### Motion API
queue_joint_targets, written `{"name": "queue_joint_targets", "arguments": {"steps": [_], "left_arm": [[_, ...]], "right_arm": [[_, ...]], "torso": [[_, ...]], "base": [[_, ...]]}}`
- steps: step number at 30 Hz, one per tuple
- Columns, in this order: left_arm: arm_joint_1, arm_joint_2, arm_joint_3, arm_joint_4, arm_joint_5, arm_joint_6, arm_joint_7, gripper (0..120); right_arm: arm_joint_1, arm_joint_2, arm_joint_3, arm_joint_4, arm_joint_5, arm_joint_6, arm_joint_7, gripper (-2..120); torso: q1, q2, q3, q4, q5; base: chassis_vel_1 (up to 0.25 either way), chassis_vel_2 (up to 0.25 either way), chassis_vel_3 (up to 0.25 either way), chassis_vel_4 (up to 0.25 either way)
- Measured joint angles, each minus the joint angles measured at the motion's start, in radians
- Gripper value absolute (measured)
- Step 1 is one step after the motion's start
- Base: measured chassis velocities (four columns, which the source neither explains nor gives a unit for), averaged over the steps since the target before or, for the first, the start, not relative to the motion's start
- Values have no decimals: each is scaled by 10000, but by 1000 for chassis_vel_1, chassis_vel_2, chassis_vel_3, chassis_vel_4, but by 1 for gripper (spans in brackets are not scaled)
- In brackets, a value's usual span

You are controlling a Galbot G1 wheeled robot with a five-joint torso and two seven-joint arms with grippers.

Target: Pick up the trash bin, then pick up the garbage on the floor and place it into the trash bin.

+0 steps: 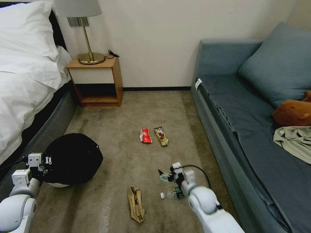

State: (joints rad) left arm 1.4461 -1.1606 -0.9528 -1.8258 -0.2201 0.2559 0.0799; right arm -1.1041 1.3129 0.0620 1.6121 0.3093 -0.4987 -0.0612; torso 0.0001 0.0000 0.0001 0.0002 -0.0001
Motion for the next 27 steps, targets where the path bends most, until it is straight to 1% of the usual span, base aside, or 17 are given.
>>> {"name": "queue_joint_targets", "arguments": {"steps": [2, 3, 5, 6, 8, 10, 12, 13, 14, 16, 17, 18, 20, 21, 23, 27], "left_arm": [[26, -148, 0, -220, 165, 24, 1, 4], [26, -148, 0, -220, 165, 24, 1, 4], [74, -277, 1, -451, 257, 45, -3, 4], [74, -277, 1, -451, 257, 45, -3, 4], [198, -526, 92, -883, 411, 69, -9, 4], [214, -554, 107, -929, 429, 70, -9, 4], [314, -714, 204, -1197, 538, 70, -11, 4], [314, -714, 204, -1197, 538, 70, -11, 4], [355, -796, 237, -1304, 575, 70, -16, 4], [364, -813, 242, -1327, 583, 71, -16, 4], [429, -915, 254, -1465, 622, 69, -27, 4], [429, -915, 254, -1465, 622, 69, -27, 4], [507, -1055, 235, -1666, 637, 67, -29, 4], [507, -1055, 235, -1666, 637, 67, -29, 4], [582, -1133, 183, -1859, 637, 62, -34, 4], [629, -1152, 121, -2018, 616, 59, -37, 4]], "right_arm": [[450, -136, -860, -256, 1050, -476, 200, 100], [450, -136, -860, -256, 1050, -476, 200, 100], [669, -220, -1410, -424, 1591, -664, 424, 100], [669, -220, -1410, -424, 1591, -664, 424, 100], [959, -359, -2391, -668, 2446, -1098, 897, 100], [989, -374, -2501, -687, 2541, -1158, 956, 100], [1185, -514, -3198, -807, 3122, -1464, 1245, 100], [1185, -514, -3198, -807, 3122, -1464, 1245, 100], [1311, -548, -3540, -877, 3486, -1647, 1394, 100], [1325, -550, -3580, -887, 3534, -1669, 1411, 100], [1481, -538, -3919, -1031, 3991, -1826, 1553, 100], [1481, -538, -3919, -1031, 3991, -1826, 1553, 100], [1727, -434, -4383, -1371, 4237, -1844, 1631, 100], [1727, -434, -4383, -1371, 4237, -1844, 1631, 100], [1928, -399, -4840, -1622, 4472, -1845, 1742, 100], [2092, -413, -5240, -1735, 4734, -1845, 1892, 100]], "torso": [[0, 0, 0, -1, 1], [0, 0, 0, -1, 1], [0, 0, 0, -1, 0], [0, 0, 0, -1, 0], [0, 0, 0, -1, 1], [0, 0, 0, -2, 1], [0, 0, 0, -2, 1], [0, 0, 0, -2, 1], [0, 0, 0, -3, 0], [0, 0, 0, -2, 0], [0, 0, 0, -3, 1], [0, 0, 0, -3, 1], [0, 0, 0, -2, 1], [0, 0, 0, -2, 1], [0, 0, -1, -1, 2], [0, 0, 0, -2, 2]], "base": [[0, 0, 0, 0], [0, 0, 0, 0], [0, 0, 0, 0], [0, 0, 0, 0], [0, 0, 0, 0], [0, 0, 0, 0], [0, 0, 0, 0], [0, 0, 0, 0], [0, 0, 0, 0], [0, 0, 0, 0], [0, 0, 0, 0], [0, 0, 0, 0], [0, 0, 0, 0], [0, 0, 0, 0], [0, 0, 0, 0], [0, 0, 0, 0]]}}
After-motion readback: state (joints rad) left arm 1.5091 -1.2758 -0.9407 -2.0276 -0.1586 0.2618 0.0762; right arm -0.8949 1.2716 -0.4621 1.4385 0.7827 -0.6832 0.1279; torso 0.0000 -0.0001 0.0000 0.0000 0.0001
